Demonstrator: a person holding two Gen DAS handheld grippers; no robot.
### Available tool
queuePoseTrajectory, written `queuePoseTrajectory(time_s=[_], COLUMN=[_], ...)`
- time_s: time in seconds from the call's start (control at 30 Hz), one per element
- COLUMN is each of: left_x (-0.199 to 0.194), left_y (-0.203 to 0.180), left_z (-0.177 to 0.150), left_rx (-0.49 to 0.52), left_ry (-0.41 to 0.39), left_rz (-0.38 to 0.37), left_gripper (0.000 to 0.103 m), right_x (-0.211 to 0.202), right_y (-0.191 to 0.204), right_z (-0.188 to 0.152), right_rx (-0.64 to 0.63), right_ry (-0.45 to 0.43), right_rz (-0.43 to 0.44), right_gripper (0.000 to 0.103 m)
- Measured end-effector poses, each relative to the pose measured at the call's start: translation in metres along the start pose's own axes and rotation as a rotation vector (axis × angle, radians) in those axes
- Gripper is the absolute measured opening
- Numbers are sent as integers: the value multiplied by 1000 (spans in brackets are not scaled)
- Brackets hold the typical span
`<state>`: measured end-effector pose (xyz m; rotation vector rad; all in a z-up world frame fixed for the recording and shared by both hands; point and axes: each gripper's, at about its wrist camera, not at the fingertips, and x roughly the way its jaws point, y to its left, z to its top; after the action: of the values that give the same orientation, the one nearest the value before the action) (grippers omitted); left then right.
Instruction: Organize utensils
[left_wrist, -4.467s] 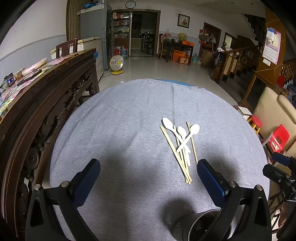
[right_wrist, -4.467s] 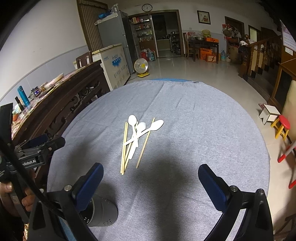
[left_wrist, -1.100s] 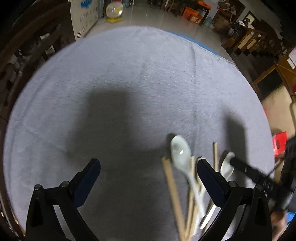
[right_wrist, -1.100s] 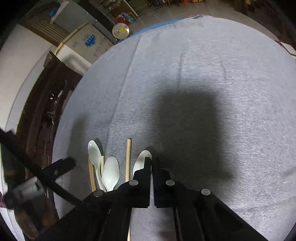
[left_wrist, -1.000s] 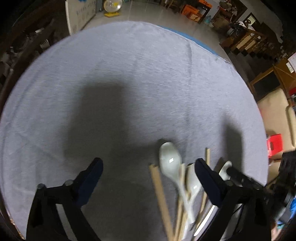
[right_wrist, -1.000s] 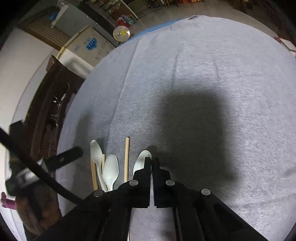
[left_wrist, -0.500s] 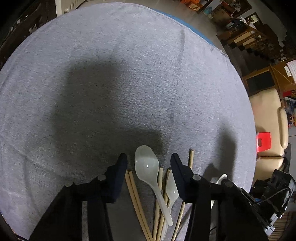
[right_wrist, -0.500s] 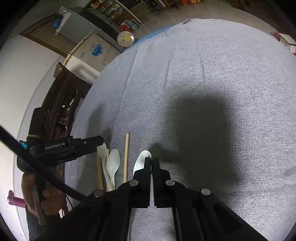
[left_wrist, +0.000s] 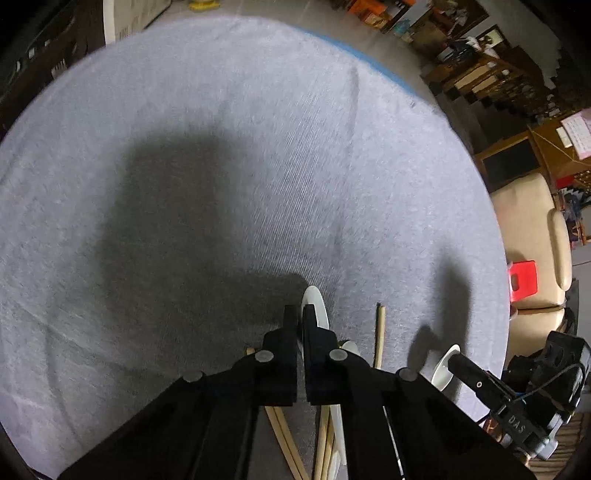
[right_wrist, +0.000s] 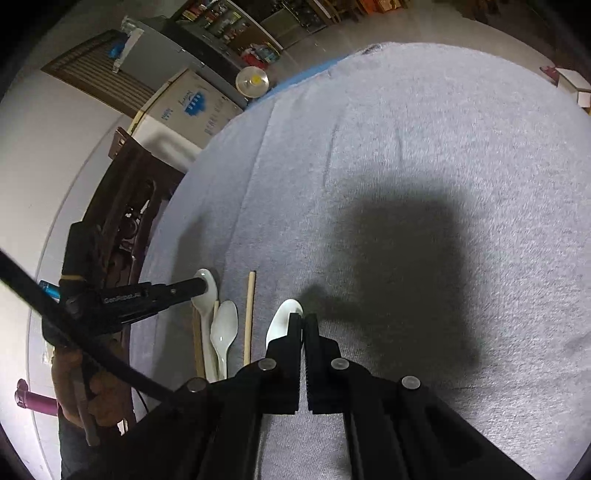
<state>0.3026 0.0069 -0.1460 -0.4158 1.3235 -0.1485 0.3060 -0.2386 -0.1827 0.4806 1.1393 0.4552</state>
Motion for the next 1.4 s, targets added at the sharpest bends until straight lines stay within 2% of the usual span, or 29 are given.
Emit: queuePoseTrajectory(time_s=[0.23, 0.47, 0.53, 0.67, 0.77, 0.93, 1.07, 1.27, 1.4], left_x=[-48, -110, -127, -151, -185, -215, -231, -252, -258], left_y=[-2, 3, 4, 9, 17, 15, 6, -2, -1], left_z=[-17, -66, -86, -114, -143, -195, -230, -276, -297], left_rx=[49, 55, 51, 30, 6, -2, -6, 0, 1], left_ry=[-179, -385, -436, -525, -598, -700, -760, -817, -855], left_rz=[88, 129, 136, 139, 128, 123, 128, 108, 103], left_gripper=[2, 2, 2, 2, 2, 2, 2, 2, 2], right_x=[-19, -68, -86, -114, -140, -191, -219, -245, -243], right_y=[13, 42, 49, 55, 63, 85, 105, 136, 155], right_z=[1, -19, -32, -55, -77, -129, -168, -216, -236], right_rx=[-43, -155, -181, -180, -188, -234, -268, -330, -382], right_ry=[-85, -251, -306, -365, -433, -587, -661, -723, -733], right_rz=[-32, -92, -122, -126, -121, -120, -114, -91, -93], right_gripper=[2, 2, 2, 2, 2, 2, 2, 2, 2])
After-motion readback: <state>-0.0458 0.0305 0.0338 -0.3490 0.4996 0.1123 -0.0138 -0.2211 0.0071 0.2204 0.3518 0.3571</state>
